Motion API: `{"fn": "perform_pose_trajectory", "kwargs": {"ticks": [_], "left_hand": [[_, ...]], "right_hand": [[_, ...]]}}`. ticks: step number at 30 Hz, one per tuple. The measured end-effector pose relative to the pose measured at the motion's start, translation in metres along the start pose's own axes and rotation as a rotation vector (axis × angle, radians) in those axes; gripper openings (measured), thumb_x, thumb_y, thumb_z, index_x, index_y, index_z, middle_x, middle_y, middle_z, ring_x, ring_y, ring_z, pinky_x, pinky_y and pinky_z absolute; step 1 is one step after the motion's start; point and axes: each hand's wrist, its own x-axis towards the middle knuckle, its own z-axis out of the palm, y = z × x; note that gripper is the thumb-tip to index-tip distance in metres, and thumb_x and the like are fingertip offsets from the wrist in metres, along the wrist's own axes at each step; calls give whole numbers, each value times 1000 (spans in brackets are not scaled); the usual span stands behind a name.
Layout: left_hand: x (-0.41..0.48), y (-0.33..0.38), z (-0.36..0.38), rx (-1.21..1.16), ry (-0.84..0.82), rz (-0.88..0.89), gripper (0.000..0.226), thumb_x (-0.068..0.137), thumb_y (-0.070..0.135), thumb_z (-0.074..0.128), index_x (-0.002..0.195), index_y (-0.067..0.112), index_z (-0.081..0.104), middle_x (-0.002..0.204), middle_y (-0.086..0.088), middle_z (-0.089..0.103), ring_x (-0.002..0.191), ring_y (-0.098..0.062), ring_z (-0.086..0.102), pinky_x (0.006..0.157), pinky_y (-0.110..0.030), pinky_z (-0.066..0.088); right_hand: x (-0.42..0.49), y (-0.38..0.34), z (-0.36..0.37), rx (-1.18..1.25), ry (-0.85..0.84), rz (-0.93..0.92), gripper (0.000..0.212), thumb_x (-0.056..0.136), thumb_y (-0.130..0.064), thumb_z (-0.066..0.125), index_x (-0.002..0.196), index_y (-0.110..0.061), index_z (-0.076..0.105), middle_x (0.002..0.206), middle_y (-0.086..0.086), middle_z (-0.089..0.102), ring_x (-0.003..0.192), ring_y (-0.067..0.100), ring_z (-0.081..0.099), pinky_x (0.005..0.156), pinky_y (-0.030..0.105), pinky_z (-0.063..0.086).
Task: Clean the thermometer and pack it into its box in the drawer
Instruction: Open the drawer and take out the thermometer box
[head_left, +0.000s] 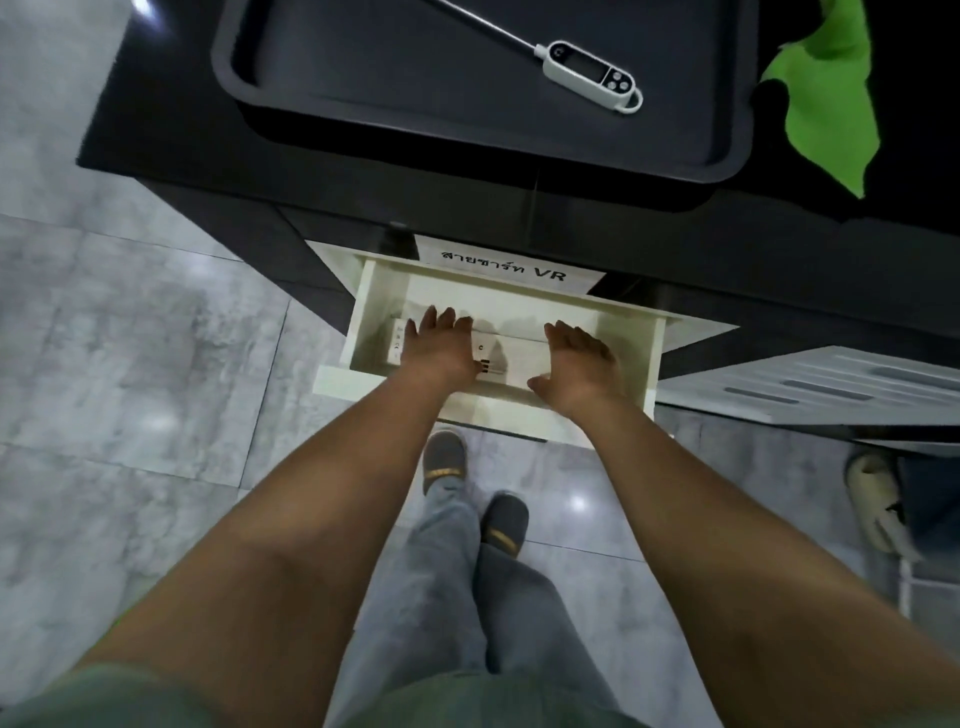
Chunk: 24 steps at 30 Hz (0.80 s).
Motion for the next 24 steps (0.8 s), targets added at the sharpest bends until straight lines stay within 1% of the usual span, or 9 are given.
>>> {"fn": "perform_pose_trajectory", "kwargs": {"ticks": [4, 6, 8, 10, 12, 14, 17, 19, 24], "left_hand": [[24, -7, 0, 142, -31, 27, 79, 91, 45, 57, 154, 24, 15, 163, -4, 1, 150, -26, -6, 119, -48, -2], [33, -8, 3, 221, -46, 52, 79, 90, 44, 58, 154, 24, 16, 163, -7, 3, 150, -27, -4, 119, -48, -3], [42, -9, 4, 290, -45, 61, 76, 89, 43, 59, 151, 23, 23, 160, -10, 13, 148, -30, 5, 119, -48, 0], [48, -9, 4, 340, -25, 64, 69, 88, 42, 60, 147, 21, 31, 153, -11, 25, 142, -32, 17, 118, -48, 8], [52, -8, 2, 370, -22, 92, 64, 88, 50, 57, 140, 19, 39, 147, -9, 34, 136, -31, 25, 115, -46, 16], [54, -8, 0, 353, -50, 135, 62, 88, 57, 51, 136, 19, 44, 144, -8, 42, 133, -31, 30, 113, -46, 19], [50, -9, -6, 277, -76, 176, 54, 92, 56, 45, 131, 19, 47, 140, -10, 48, 132, -31, 35, 112, -46, 20], [40, -10, -10, 217, -33, 188, 49, 93, 55, 43, 125, 18, 49, 131, -10, 56, 127, -30, 40, 110, -44, 22], [2, -10, -27, 146, 197, 227, 43, 94, 53, 45, 112, 15, 51, 106, -11, 68, 109, -30, 54, 100, -40, 31]], "right_hand": [[21, -2, 6, -87, -63, -39, 82, 89, -43, 58, 153, -18, 14, 159, 3, 20, 147, 21, 16, 120, 40, 10], [28, -5, 8, -109, -81, -39, 79, 88, -43, 60, 151, -17, 19, 156, 3, 27, 145, 22, 21, 118, 40, 12], [34, -7, 10, -115, -93, -20, 74, 87, -41, 60, 148, -16, 25, 154, 4, 30, 144, 23, 23, 117, 40, 13], [37, -8, 13, -119, -94, -8, 68, 87, -39, 61, 143, -16, 31, 151, 5, 34, 141, 25, 27, 114, 40, 17], [39, -9, 14, -125, -110, 5, 60, 87, -38, 59, 139, -17, 37, 146, 5, 39, 136, 26, 32, 109, 39, 24], [39, -11, 12, -144, -139, 19, 52, 90, -37, 56, 136, -18, 42, 142, 5, 43, 132, 26, 35, 105, 39, 27], [34, -12, 7, -137, -155, 36, 46, 93, -40, 49, 135, -20, 47, 140, 6, 43, 131, 27, 34, 109, 44, 23], [25, -11, 1, -120, -132, 35, 45, 94, -44, 46, 133, -21, 49, 138, 6, 44, 130, 26, 35, 108, 44, 23], [-1, -8, -33, -109, -67, -1, 45, 94, -47, 47, 131, -22, 49, 134, 6, 51, 126, 27, 42, 101, 41, 32]]}}
